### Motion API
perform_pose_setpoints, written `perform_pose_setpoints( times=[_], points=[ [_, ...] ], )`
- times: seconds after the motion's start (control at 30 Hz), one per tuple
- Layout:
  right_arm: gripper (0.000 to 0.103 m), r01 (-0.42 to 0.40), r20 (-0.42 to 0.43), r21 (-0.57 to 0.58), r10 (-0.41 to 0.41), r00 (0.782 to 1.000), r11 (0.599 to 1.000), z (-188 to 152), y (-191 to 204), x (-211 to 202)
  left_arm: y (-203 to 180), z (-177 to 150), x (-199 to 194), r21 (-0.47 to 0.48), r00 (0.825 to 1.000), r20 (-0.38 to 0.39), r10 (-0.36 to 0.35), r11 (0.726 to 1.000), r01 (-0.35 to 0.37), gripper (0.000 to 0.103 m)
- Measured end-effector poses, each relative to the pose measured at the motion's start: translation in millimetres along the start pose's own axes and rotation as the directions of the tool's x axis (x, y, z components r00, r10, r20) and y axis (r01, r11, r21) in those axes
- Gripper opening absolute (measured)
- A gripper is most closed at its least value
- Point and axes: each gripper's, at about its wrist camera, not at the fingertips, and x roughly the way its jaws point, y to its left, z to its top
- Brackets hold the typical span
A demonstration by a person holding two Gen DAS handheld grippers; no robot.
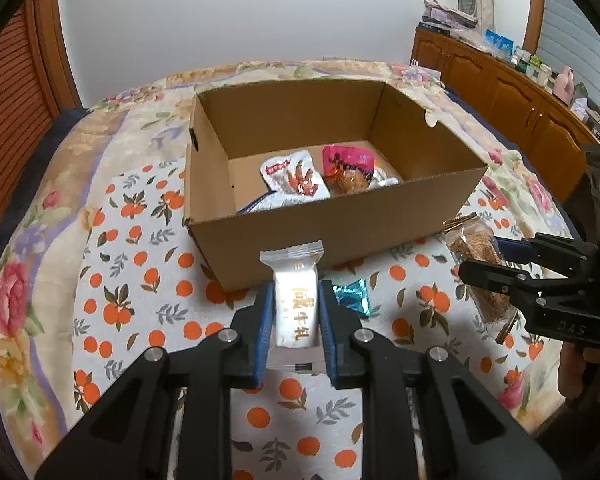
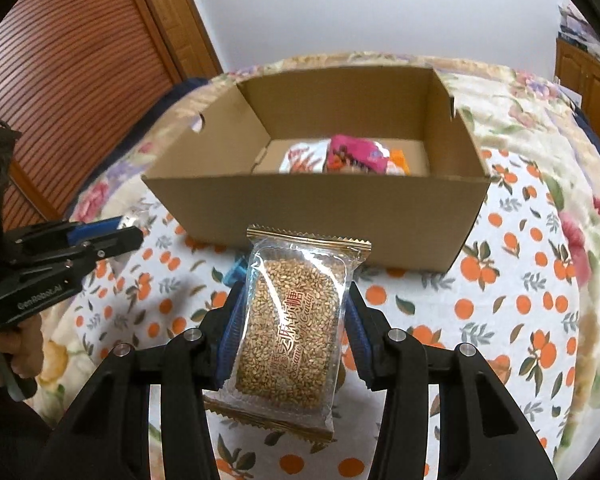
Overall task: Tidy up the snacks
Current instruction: 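Lift both bars and carry them over the cardboard box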
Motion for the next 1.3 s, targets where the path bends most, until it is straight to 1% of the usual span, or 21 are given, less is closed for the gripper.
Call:
perform_pose_setpoints(
  times=[0.13, 0.33, 0.47, 0.57, 0.67, 0.9, 1.03, 1.3],
  points=[
    [0.047, -0.004, 0.028, -0.015, 0.004, 1.0, 1.0, 7, 1, -8, -6, 7, -2, 0.011, 1.0, 0.028, 0.014, 1.0, -0.014, 0.02],
    [0.047, -0.012, 0.048, -0.024, 0.014, 0.999, 1.0, 11, 0, -13, -10, 19, -4, 0.009, 0.998, 0.065, 0.014, 1.0, -0.015, 0.02],
    [0.047, 0.007, 0.063, -0.049, -0.004, 0.998, 0.999, 15, 2, -13, -11, 30, -2, 0.0, 0.996, 0.09, 0.016, 1.0, -0.016, 0.02],
    [0.047, 0.02, 0.073, -0.062, -0.015, 0.997, 0.998, 18, 1, -14, -11, 39, 0, -0.013, 0.994, 0.106, 0.002, 1.0, -0.001, 0.02],
    [0.047, 0.025, 0.084, -0.064, -0.019, 0.996, 0.998, 23, -1, -14, -14, 50, 2, -0.005, 0.992, 0.129, -0.003, 1.0, 0.004, 0.02],
    [0.047, 0.045, 0.127, -0.073, -0.035, 0.991, 0.996, 48, -11, -12, -16, 80, 13, 0.017, 0.986, 0.167, -0.004, 1.0, 0.001, 0.02],
    [0.047, 0.085, 0.133, -0.101, -0.071, 0.989, 0.991, 61, -18, -5, -11, 95, 23, 0.009, 0.985, 0.172, 0.001, 1.0, -0.003, 0.02],
    [0.047, 0.124, 0.153, -0.178, -0.097, 0.983, 0.976, 88, -10, 11, 1, 106, 34, 0.006, 0.985, 0.17, 0.007, 1.0, -0.008, 0.02]
  ],
)
